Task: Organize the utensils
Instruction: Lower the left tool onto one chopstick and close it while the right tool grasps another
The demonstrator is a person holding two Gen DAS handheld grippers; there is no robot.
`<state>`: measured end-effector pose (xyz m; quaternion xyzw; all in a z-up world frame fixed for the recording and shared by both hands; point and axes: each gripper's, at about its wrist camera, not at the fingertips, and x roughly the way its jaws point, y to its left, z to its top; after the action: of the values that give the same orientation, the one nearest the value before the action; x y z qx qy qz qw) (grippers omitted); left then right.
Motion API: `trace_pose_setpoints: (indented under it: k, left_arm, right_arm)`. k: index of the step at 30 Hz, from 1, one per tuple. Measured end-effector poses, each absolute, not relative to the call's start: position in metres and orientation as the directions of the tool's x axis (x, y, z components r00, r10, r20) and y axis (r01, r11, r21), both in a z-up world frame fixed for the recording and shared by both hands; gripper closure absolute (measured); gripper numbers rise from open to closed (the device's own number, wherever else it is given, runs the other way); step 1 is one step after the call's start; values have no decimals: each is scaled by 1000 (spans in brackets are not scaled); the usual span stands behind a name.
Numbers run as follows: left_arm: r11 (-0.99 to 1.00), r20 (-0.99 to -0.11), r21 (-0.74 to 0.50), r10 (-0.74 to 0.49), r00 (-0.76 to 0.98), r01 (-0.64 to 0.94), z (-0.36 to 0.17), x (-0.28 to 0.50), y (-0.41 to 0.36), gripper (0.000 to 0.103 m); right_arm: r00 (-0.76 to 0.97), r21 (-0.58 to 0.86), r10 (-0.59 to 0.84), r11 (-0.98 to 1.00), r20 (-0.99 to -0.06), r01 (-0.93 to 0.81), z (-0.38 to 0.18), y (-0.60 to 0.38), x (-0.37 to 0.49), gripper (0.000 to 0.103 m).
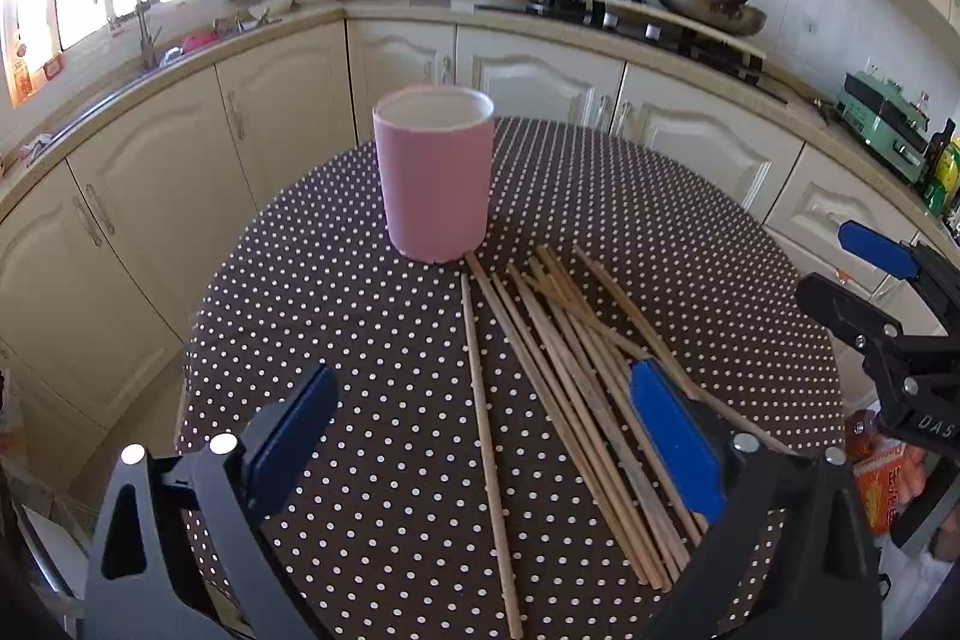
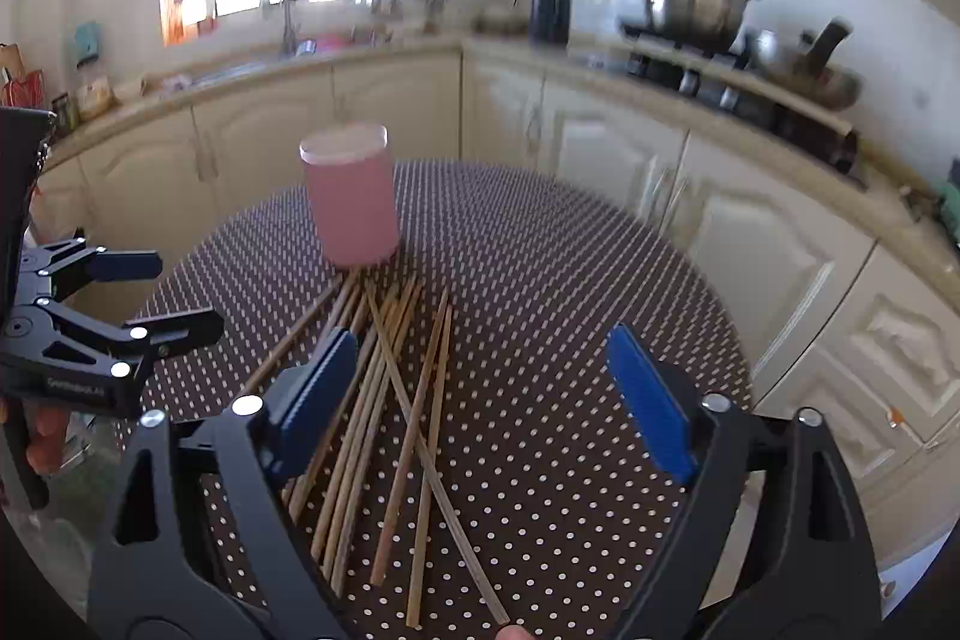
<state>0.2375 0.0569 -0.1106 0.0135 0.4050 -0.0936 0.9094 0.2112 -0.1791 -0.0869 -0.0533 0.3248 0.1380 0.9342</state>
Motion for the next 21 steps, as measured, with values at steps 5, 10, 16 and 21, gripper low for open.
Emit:
trace_pose_setpoints:
  k: [5,10,16,21]
  left_arm:
    - [978,-840,-87,-176,513,192,-148,276,56,38]
    - [982,-889,-70,-141,435,175,-171,298,53,54]
    - [985,-916,-70,-126,380,159,-188,314,51,67]
    - [985,-920,-89,-139,367,150,-194,316,57,75]
  right_arm:
    - [570,91,268,943,-777,-319,-120,-176,259,45]
    - [414,183,308,931,-856,-315,-142,-172,291,59]
    - [318,194,302,924,-899,-329,-156,-152,309,68]
    - [290,203,303,922,-908,-329,-164,-143,320,77]
